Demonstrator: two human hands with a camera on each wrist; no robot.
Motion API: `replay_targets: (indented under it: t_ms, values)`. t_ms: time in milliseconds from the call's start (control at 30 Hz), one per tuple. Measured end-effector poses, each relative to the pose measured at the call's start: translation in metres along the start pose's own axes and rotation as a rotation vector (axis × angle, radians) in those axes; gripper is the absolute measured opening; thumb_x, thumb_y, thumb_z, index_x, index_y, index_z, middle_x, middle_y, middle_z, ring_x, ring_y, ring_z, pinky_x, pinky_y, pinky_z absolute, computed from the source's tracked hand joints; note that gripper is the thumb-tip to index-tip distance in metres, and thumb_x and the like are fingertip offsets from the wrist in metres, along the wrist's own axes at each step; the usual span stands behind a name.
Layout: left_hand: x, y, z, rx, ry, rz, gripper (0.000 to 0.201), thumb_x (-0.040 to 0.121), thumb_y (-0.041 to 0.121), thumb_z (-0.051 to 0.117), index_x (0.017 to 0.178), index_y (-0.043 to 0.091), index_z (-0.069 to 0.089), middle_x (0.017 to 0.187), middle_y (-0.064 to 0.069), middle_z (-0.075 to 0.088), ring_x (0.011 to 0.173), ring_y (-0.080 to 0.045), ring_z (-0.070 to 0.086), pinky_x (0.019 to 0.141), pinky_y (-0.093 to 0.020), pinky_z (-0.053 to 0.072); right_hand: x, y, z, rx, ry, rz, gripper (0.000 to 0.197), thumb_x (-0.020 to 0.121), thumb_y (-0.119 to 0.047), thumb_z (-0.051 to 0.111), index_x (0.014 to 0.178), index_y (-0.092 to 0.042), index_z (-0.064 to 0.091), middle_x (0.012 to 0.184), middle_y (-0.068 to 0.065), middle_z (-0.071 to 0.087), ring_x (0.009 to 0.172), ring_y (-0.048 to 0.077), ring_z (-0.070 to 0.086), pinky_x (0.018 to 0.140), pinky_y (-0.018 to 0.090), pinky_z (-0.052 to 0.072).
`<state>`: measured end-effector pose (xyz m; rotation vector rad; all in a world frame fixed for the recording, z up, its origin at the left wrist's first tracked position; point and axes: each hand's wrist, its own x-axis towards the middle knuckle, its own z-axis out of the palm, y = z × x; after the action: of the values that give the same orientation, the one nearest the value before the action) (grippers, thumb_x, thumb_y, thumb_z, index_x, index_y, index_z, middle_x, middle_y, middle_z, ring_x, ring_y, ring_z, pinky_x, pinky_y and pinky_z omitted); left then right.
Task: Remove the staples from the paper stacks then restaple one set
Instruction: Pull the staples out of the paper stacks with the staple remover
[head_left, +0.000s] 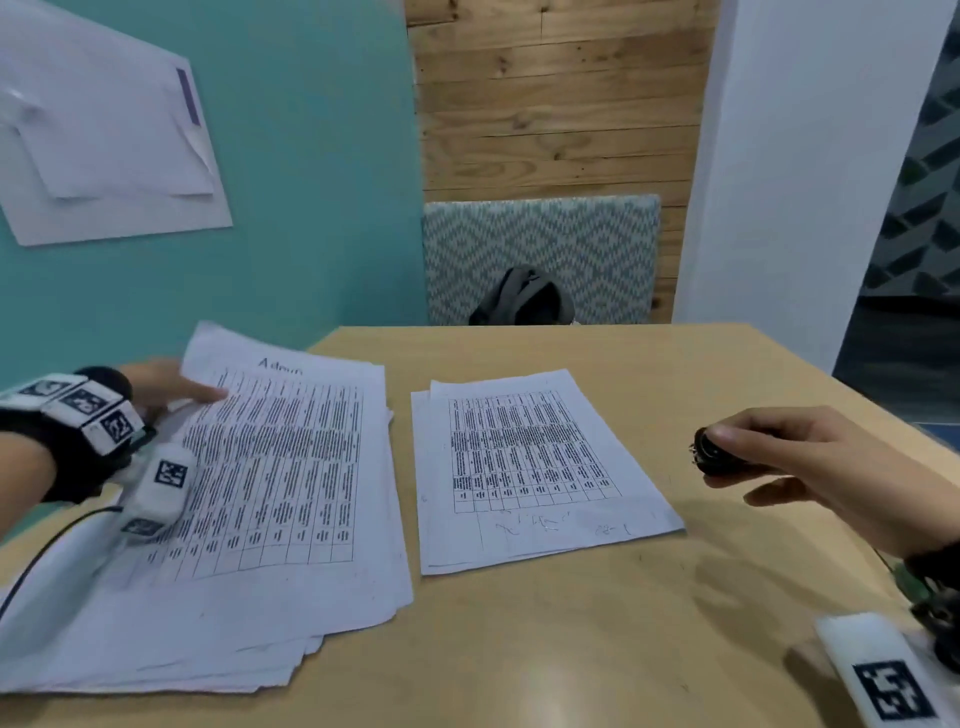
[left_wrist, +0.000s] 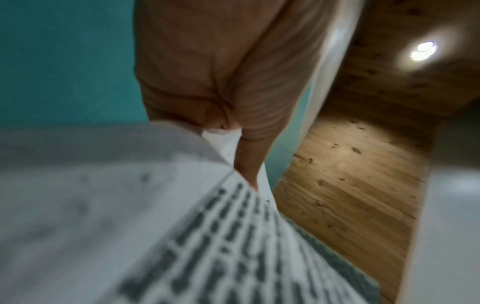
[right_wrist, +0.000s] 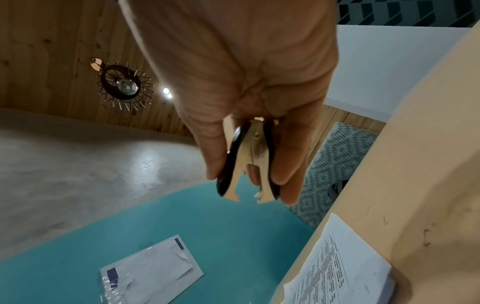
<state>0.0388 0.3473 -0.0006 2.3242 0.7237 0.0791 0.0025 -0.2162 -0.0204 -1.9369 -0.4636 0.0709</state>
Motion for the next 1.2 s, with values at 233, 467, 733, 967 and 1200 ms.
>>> replay_targets:
  t_ms: [233, 467, 733, 967, 1200]
  values:
    - [0.024, -0.048, 0.023, 0.148, -0.18, -0.141, 0.049, 0.063, 0.037, 0.082, 0.081, 0.0, 0.056, 0.065, -0.021, 0.055, 0.059, -0.026, 0.054, 0.058, -0.032, 0.047, 0.0, 0.0, 0.0, -0.017, -0.022, 0.048, 0.083, 0.023, -0.082, 0.071, 0.084, -0.026, 0.075, 0.09, 0.001, 0.074, 0.083, 0.013, 0.07, 0.065, 0.028, 0.047]
    - [0.006, -0.067, 0.007, 0.169, -0.26, -0.23, 0.069, 0.062, -0.003, 0.081, 0.118, 0.004, 0.041, 0.086, -0.024, 0.06, 0.064, -0.03, 0.058, 0.061, -0.037, 0.052, 0.0, -0.002, -0.001, -0.02, -0.031, 0.064, 0.083, 0.02, -0.082, 0.071, 0.082, -0.027, 0.075, 0.089, 0.0, 0.074, 0.081, 0.013, 0.071, 0.065, 0.03, 0.047]
    - [-0.048, -0.032, 0.018, 0.454, -0.11, -0.206, 0.081, 0.067, -0.009, 0.076, 0.134, 0.002, 0.031, 0.08, -0.017, 0.055, 0.057, -0.022, 0.05, 0.042, -0.022, 0.043, -0.002, -0.003, 0.001, -0.009, -0.045, 0.06, 0.084, 0.02, -0.081, 0.072, 0.082, -0.025, 0.075, 0.089, 0.001, 0.074, 0.082, 0.013, 0.071, 0.063, 0.028, 0.047]
    - [-0.072, 0.092, 0.029, 0.663, -0.176, 0.146, 0.046, 0.081, 0.027, 0.07, 0.12, 0.016, 0.049, 0.112, -0.014, 0.063, 0.076, -0.017, 0.053, 0.053, -0.019, 0.039, -0.001, -0.003, 0.0, -0.002, -0.035, 0.062, 0.084, 0.017, -0.079, 0.074, 0.079, -0.021, 0.075, 0.085, 0.004, 0.074, 0.08, 0.013, 0.071, 0.059, 0.024, 0.047]
    - [-0.051, 0.169, 0.158, 0.465, -0.441, 0.079, 0.053, 0.085, 0.034, 0.065, 0.126, 0.004, 0.048, 0.111, -0.008, 0.059, 0.091, -0.021, 0.061, 0.076, -0.031, 0.049, -0.001, 0.001, 0.003, 0.016, -0.034, 0.081, 0.072, 0.037, -0.071, 0.076, 0.08, -0.014, 0.074, 0.086, 0.003, 0.074, 0.079, 0.012, 0.071, 0.057, 0.022, 0.049]
